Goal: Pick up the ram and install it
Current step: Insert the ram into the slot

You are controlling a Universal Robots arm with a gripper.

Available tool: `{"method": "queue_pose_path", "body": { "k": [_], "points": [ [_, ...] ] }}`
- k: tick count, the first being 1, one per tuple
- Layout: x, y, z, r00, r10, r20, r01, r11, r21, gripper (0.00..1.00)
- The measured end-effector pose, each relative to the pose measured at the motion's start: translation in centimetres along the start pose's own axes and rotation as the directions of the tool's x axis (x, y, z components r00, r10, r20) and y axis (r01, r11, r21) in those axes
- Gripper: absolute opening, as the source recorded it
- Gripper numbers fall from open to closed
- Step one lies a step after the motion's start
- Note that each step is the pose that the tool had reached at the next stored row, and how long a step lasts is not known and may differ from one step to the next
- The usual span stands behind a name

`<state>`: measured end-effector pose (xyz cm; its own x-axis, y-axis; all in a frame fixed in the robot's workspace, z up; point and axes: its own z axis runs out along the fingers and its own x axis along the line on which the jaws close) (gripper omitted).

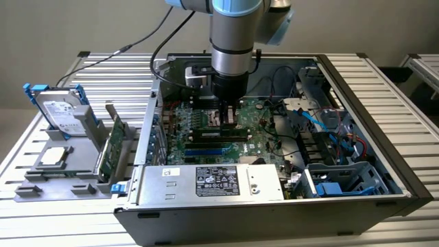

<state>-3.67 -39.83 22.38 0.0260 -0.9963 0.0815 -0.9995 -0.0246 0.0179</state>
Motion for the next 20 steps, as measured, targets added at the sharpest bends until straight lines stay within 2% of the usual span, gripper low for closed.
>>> {"method": "queue_pose_path", "body": {
  "k": [20],
  "points": [
    [-0.03, -0.01, 0.31, 1.0, 0.0, -0.0023, 0.0, 1.0, 0.0, 0.14]
  ]
}}
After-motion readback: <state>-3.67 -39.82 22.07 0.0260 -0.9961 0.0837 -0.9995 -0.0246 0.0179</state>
